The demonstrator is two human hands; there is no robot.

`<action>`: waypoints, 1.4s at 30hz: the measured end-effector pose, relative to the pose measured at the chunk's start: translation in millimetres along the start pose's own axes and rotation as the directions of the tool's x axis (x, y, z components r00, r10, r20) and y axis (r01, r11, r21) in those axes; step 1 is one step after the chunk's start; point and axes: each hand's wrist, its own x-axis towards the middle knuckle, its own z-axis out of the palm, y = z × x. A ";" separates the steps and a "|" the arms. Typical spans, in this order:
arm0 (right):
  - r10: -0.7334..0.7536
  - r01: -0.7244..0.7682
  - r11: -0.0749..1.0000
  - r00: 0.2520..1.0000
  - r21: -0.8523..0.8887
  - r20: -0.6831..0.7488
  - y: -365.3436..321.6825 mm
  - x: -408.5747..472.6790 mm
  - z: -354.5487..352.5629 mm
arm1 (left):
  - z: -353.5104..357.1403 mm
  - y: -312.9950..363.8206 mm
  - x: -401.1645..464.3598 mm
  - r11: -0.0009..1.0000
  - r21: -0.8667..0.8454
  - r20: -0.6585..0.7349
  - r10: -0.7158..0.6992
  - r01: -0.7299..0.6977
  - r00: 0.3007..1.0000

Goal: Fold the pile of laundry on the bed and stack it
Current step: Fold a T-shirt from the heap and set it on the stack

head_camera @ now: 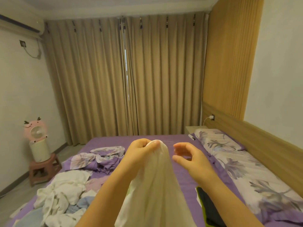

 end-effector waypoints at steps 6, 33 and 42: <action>-0.070 0.061 0.993 0.992 0.097 0.101 -16.9 3.8 13.7 | 5.3 13.1 -4.2 0.862 -0.472 0.293 -0.048 0.188 0.955; -0.041 0.186 0.937 0.899 -0.296 0.437 -29.8 47.1 -71.1 | 30.1 -4.9 27.5 0.936 -0.340 0.143 0.149 -0.093 0.978; -0.226 0.244 0.966 0.959 -0.090 0.173 -17.0 46.7 -39.1 | 45.0 8.6 41.8 0.953 -0.269 0.154 0.183 -0.137 0.971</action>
